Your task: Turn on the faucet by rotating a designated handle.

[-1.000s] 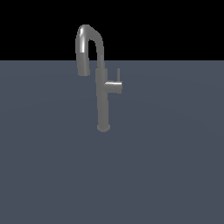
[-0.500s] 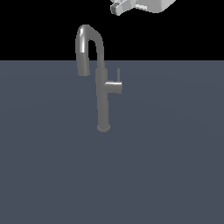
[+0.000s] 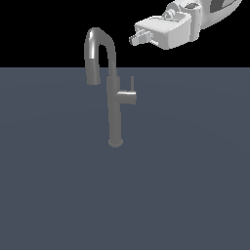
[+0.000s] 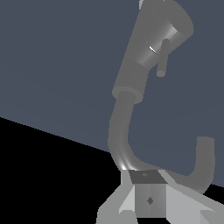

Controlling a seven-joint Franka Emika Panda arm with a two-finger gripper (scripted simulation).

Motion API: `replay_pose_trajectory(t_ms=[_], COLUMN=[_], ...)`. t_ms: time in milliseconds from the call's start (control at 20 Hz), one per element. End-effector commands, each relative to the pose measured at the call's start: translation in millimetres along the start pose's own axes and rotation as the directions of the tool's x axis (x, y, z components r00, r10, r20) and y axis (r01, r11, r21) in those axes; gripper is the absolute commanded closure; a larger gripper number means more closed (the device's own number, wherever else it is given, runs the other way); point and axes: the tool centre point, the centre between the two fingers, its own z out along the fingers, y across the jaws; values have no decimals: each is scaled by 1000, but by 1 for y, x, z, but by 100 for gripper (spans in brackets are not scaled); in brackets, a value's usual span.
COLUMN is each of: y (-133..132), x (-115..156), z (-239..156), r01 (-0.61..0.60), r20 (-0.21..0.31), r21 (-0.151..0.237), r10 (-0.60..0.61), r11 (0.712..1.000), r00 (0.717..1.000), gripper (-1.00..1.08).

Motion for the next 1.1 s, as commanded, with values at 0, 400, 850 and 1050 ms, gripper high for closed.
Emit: replay_pose_trajectory(t_ms=[0,400,850,1050], y=[-3,-8,-7,-7], x=[17,69,103,109], z=[1,11,24,27], r01=[-57,-241,-368,-392], r20=[51,218,337,360], r21=[54,196,268,280], r10=[54,197,271,282], r11=[997,951,890,877], r00=[997,956,902,889], gripper=[108,108,108,108])
